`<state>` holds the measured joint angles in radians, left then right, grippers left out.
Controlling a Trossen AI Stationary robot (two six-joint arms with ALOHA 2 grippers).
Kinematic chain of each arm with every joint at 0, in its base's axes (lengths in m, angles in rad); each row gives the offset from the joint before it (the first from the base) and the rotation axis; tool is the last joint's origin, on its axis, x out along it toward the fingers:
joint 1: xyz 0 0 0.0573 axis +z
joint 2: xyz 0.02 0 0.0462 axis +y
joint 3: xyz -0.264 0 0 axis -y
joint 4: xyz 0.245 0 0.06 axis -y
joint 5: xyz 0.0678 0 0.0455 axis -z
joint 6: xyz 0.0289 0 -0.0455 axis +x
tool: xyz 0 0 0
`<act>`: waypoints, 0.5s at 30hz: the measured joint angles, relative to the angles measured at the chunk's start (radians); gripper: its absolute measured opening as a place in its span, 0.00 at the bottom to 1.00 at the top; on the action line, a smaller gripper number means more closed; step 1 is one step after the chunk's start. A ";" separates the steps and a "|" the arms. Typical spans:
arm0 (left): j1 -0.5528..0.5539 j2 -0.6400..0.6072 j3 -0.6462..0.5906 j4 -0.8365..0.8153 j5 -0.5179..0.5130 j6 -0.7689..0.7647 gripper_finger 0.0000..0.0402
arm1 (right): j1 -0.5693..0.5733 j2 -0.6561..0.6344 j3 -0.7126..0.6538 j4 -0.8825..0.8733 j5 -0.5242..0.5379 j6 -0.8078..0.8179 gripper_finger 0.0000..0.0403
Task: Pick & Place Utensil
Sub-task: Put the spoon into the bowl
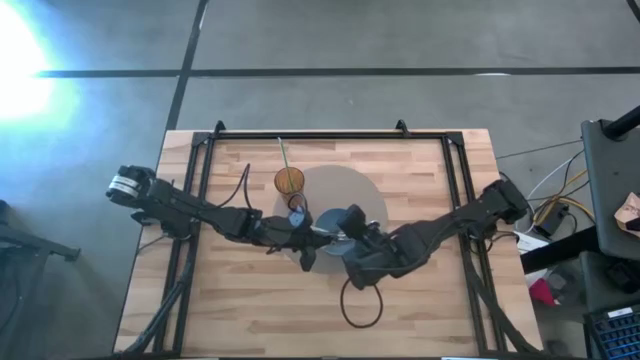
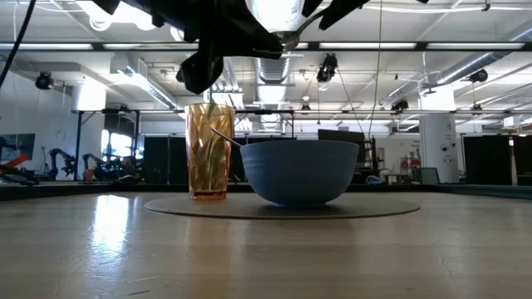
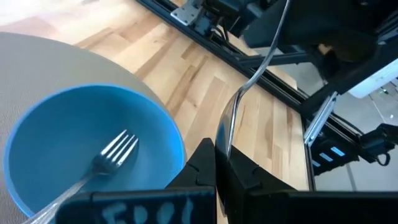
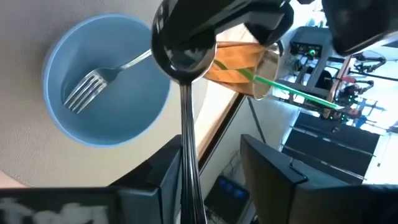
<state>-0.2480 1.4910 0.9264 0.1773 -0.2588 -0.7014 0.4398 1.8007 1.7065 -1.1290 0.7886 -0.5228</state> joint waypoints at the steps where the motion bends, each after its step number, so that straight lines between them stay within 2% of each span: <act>1: 0.002 0.000 0.000 0.002 -0.002 0.000 0.00 | 0.001 -0.002 0.009 -0.002 -0.001 0.000 0.38; 7: 0.007 -0.004 0.000 0.010 -0.027 0.010 0.00 | 0.011 -0.036 0.038 -0.018 -0.008 0.026 0.40; 15: 0.030 -0.011 -0.003 0.004 -0.031 0.027 0.00 | 0.021 -0.126 0.041 -0.090 -0.003 0.148 0.41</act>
<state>-0.2176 1.4803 0.9234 0.1817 -0.2901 -0.6743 0.4609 1.6747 1.7477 -1.2187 0.7853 -0.3747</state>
